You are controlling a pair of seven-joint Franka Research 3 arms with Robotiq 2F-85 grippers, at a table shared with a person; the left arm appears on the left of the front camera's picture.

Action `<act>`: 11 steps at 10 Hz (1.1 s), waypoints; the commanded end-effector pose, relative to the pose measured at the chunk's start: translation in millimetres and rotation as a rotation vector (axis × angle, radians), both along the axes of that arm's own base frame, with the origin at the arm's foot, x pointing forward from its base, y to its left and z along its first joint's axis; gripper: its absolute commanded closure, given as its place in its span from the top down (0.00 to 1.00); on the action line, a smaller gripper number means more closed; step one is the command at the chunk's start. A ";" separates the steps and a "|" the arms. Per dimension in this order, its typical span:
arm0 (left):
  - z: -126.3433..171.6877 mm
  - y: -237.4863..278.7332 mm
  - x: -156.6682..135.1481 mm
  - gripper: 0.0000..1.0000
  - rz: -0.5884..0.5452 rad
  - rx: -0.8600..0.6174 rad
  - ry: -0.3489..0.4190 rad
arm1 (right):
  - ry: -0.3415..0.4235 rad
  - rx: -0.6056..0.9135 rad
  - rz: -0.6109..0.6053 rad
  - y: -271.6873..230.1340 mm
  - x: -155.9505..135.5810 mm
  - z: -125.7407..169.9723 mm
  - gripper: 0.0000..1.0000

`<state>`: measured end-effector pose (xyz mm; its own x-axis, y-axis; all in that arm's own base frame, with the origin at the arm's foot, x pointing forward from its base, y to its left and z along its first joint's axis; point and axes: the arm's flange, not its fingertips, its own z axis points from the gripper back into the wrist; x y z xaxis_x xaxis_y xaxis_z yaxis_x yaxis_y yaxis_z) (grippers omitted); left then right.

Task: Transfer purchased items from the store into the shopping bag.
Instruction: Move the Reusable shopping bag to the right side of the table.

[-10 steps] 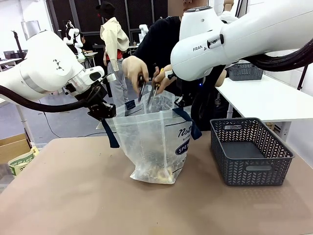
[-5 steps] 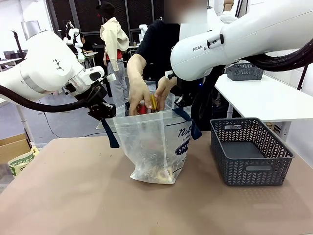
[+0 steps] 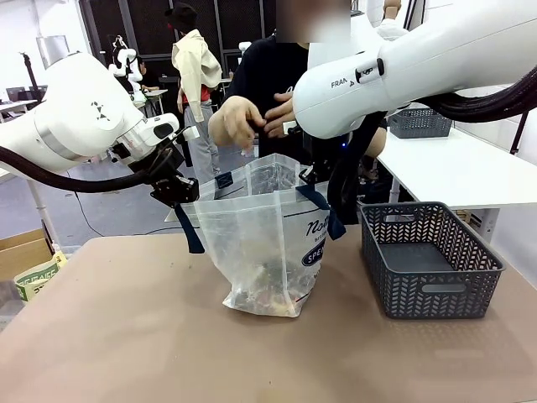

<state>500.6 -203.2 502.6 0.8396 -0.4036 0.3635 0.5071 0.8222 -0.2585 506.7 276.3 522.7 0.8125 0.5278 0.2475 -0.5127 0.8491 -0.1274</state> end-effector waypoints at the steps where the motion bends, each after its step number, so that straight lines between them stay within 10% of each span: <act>1: 2.1 1.8 0.2 0.00 0.003 -0.001 -0.004 | 0.001 0.000 -0.003 -1.1 0.3 -0.6 0.00; 11: 2.1 1.8 0.2 0.00 0.003 -0.001 -0.004 | 0.001 0.000 -0.003 -1.1 0.3 -0.6 0.00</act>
<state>500.6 -203.2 502.6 0.8396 -0.4036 0.3635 0.5071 0.8222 -0.2585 506.7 276.3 522.7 0.8126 0.5278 0.2474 -0.5127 0.8491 -0.1274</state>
